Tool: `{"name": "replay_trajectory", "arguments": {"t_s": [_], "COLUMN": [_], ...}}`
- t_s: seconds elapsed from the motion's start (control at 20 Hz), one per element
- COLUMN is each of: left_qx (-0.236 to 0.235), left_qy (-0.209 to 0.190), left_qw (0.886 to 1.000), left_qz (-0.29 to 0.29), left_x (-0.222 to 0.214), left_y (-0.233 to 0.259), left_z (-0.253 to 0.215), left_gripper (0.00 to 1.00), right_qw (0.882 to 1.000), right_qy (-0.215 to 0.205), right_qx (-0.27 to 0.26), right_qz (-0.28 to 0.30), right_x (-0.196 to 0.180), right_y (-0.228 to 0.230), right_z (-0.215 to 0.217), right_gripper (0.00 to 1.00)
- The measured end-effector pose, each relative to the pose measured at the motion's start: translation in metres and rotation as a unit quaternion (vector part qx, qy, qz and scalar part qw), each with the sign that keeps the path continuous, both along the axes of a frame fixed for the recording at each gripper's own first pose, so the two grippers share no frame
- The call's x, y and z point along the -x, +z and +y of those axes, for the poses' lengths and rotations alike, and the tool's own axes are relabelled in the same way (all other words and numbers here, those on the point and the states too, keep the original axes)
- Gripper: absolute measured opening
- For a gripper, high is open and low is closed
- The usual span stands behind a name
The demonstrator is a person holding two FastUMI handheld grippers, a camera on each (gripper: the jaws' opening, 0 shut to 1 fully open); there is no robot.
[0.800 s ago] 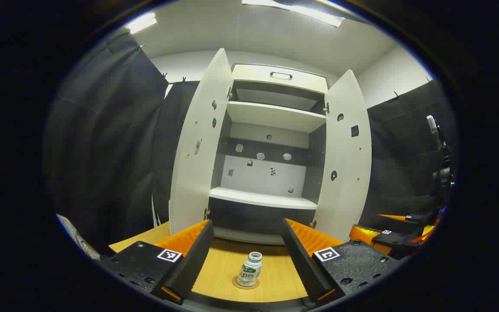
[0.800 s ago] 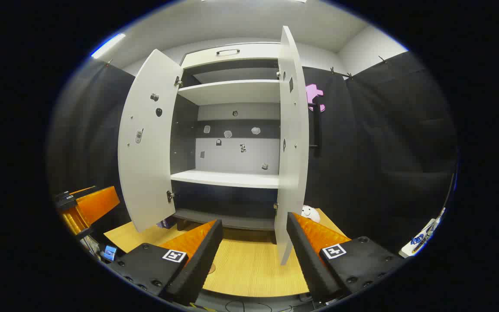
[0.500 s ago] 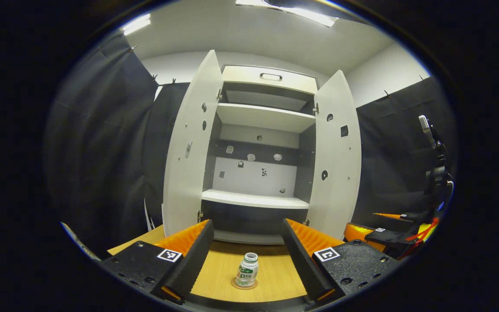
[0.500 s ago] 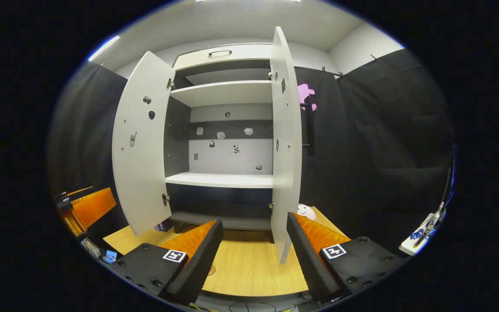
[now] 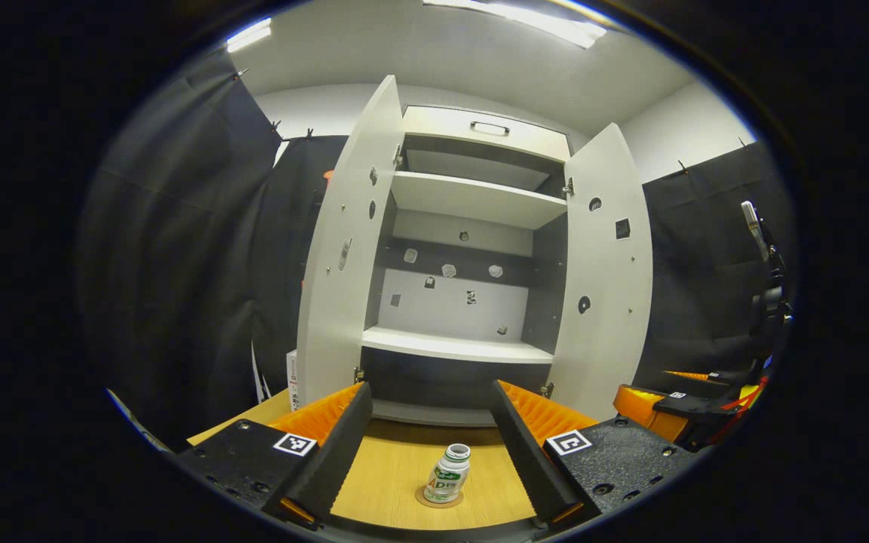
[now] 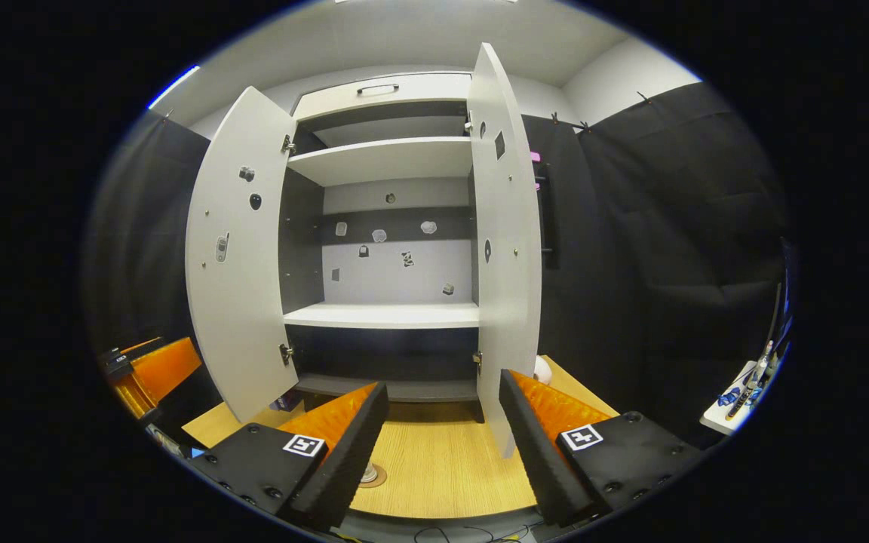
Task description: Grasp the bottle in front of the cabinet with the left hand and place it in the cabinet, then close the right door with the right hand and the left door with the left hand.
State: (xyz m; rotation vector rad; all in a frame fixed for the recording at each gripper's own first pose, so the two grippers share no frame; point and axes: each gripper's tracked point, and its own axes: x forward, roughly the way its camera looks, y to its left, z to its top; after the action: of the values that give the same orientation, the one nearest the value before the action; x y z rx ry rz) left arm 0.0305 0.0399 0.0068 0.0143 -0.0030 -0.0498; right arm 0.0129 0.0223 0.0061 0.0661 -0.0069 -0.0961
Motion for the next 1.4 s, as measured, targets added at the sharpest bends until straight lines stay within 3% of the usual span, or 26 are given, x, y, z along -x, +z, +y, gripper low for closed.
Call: {"name": "replay_trajectory", "arguments": {"t_s": [0.3,0.7,0.95,1.15,1.4], "left_qx": [-0.003,-0.002,-0.014,-0.058,-0.076], "left_qy": [0.018,-0.005,-0.041,-0.061,-0.062], "left_qw": [1.000,1.000,0.997,0.993,0.988], "left_qz": [0.004,0.027,0.061,0.087,0.117], "left_x": [-0.017,-0.048,-0.064,-0.078,-0.090], "left_y": [-0.013,-0.061,-0.117,-0.171,-0.225], "left_z": [0.008,-0.015,-0.042,-0.057,-0.059], "left_gripper": [0.96,0.96,0.96,0.96,0.96], "right_qw": [1.000,1.000,0.999,0.999,0.998], "right_qy": [-0.001,-0.016,-0.027,-0.039,-0.059], "right_qx": [0.005,0.013,0.018,0.025,0.032], "right_qz": [-0.008,-0.006,-0.003,-0.003,0.008], "right_x": [-0.008,-0.008,-0.006,0.000,0.008], "right_y": [0.005,0.009,0.010,0.014,0.008], "right_z": [-0.007,-0.030,-0.044,-0.056,-0.072], "right_gripper": [0.98,0.98,0.97,0.97,0.98]}}
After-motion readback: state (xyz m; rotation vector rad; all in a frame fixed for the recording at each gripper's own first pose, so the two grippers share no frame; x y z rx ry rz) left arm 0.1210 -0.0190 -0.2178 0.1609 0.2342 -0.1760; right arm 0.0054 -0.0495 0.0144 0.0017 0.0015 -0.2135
